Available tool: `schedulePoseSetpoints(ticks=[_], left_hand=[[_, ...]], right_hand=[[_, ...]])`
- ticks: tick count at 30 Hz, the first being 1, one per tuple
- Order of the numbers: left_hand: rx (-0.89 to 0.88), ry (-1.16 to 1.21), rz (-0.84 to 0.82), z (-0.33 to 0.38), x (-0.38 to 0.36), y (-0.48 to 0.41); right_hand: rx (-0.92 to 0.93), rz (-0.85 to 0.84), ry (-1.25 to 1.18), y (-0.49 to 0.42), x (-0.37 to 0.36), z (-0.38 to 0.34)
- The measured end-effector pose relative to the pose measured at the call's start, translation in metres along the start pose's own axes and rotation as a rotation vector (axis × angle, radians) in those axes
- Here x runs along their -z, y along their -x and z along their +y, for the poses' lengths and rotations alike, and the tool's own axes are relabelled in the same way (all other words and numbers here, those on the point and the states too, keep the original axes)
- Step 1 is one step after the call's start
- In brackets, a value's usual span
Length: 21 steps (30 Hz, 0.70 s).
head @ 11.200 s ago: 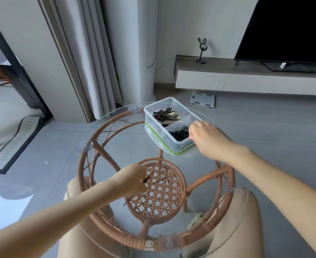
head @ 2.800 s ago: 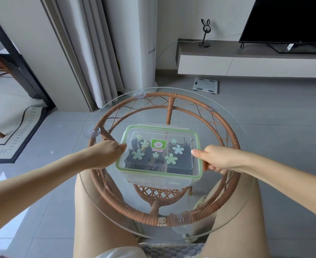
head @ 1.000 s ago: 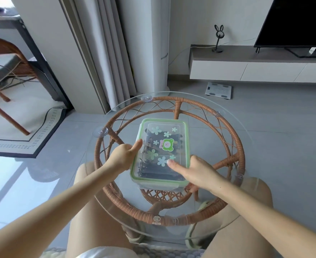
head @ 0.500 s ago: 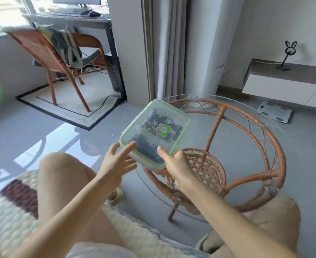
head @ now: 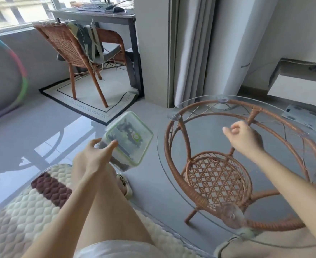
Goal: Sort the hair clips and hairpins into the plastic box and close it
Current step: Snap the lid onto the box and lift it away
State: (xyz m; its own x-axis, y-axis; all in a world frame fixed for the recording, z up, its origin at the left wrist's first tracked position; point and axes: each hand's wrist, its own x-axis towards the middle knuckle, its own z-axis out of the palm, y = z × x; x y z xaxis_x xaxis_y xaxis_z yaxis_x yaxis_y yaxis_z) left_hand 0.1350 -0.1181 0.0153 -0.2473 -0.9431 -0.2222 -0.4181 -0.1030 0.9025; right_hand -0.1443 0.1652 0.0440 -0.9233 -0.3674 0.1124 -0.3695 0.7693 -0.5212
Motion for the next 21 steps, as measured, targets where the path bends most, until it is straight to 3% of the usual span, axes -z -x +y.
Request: schedulePoseSetpoints(ticks=[5,10,12,21], left_hand=[[0.201,-0.010,-0.275,-0.022,-0.033,-0.023],[0.529,-0.013,-0.566,-0.061,-0.064,-0.033],[0.651,0.009,-0.606,-0.071,-0.080,-0.032],[0.484,0.096,-0.941,-0.091,-0.180,0.007]], right_hand=[[0.022,0.081,0.321,-0.021,0.001,0.054],[0.018,0.036,0.434,-0.032,0.000,0.091],[0.038,0.021,0.409,-0.033,-0.004,0.102],[0.039,0.060,0.414,-0.031,-0.012,0.108]])
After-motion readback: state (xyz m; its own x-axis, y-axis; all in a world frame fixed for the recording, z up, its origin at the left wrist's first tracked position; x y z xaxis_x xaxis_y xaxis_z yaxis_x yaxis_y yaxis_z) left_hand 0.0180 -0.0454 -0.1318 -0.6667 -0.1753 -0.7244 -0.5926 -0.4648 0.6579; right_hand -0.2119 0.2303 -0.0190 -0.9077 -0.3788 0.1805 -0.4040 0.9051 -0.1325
